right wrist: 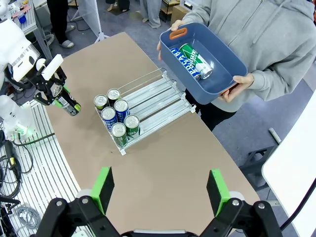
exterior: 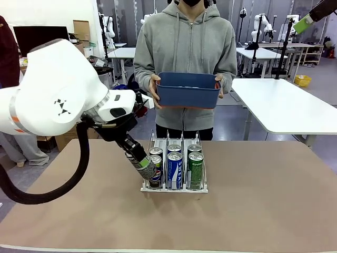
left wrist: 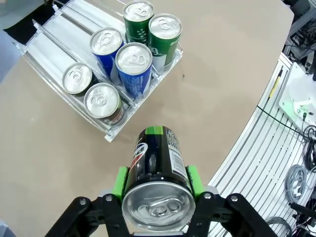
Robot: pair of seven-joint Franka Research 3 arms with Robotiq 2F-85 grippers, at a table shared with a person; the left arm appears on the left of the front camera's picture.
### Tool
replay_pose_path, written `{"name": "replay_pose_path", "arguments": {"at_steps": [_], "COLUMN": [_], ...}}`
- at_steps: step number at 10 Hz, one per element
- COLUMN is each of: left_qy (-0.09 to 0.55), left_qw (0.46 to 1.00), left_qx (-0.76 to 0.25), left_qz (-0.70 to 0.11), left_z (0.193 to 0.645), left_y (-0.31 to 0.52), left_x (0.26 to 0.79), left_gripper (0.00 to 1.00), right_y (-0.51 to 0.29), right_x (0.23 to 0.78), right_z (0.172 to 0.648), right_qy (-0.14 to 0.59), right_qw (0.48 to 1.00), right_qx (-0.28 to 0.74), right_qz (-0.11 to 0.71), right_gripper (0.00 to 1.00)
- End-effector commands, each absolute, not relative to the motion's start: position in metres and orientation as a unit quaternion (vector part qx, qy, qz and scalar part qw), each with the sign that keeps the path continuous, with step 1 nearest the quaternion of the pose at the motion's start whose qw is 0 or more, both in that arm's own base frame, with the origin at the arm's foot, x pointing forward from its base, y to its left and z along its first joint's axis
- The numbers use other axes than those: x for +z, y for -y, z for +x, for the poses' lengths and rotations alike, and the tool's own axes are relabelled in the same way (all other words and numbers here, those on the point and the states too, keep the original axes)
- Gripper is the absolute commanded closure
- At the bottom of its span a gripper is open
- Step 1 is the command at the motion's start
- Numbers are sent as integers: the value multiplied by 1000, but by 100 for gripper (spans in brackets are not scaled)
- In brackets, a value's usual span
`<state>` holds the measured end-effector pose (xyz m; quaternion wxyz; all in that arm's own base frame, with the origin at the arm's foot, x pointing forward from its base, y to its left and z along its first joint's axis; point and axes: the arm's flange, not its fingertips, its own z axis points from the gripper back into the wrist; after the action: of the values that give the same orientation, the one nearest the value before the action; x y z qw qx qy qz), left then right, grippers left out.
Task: Fill the beverage cans into the dispenser.
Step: Place the picked Pepsi coke in the line of the Automatic Can Dispenser with the same cans.
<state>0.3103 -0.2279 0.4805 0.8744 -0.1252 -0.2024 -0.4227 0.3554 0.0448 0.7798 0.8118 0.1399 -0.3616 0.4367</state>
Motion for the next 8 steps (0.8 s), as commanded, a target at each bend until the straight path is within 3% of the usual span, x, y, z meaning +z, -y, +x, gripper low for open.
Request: {"name": "replay_pose_path", "arguments": {"at_steps": [1, 8], "left_qy": [202, 227], "left_qw": [878, 883], "left_qx": [-417, -402], "left_qz": [-118, -86], "left_z": [306, 327], "left_y": [224, 247], "left_x": [487, 450], "left_gripper": [42, 42], "right_y": [-45, -45], "right_x": [779, 779], "right_z": [356, 356], "right_qy": [361, 361], "right_qw": [810, 810], "right_qx": [439, 439], "right_qz": [146, 146], "right_gripper": [0, 0]}}
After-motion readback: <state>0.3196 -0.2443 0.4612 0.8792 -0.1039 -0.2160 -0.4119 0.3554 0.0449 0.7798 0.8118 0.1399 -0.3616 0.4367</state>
